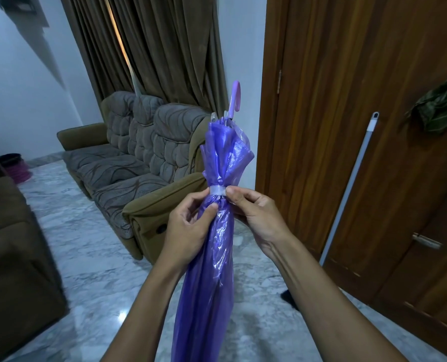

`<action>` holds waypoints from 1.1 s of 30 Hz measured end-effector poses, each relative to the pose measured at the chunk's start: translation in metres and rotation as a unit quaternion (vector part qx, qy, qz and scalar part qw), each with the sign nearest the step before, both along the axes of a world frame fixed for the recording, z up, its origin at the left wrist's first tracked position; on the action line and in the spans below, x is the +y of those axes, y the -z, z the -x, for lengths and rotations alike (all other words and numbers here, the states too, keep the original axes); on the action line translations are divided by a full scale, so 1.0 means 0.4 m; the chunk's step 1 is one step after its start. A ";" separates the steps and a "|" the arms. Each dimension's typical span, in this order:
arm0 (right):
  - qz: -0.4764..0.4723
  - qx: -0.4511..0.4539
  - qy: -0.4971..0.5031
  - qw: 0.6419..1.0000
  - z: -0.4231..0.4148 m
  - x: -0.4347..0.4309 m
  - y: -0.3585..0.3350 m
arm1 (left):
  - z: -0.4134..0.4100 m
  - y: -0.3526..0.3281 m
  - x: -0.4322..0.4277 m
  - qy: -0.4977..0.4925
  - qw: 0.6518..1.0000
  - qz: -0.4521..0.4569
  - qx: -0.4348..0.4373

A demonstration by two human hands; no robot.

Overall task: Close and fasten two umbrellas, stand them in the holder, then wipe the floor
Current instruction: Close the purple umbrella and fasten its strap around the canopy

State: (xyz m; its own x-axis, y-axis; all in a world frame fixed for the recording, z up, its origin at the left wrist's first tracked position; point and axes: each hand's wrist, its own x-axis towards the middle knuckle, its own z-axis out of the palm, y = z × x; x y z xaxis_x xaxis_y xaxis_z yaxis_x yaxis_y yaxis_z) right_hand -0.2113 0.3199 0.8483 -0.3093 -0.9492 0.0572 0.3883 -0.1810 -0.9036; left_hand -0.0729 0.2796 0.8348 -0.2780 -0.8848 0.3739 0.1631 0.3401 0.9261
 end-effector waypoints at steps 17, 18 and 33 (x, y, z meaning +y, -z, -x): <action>-0.003 0.020 -0.056 0.998 0.006 -0.002 0.022 | -0.001 0.004 0.002 0.026 0.999 0.025 -0.022; 0.001 0.017 -0.051 0.999 0.005 -0.005 0.025 | 0.000 0.004 0.003 0.028 0.999 0.022 -0.019; 0.007 -0.025 -0.012 1.000 -0.007 -0.009 0.034 | 0.010 0.005 0.008 0.072 0.996 -0.044 0.019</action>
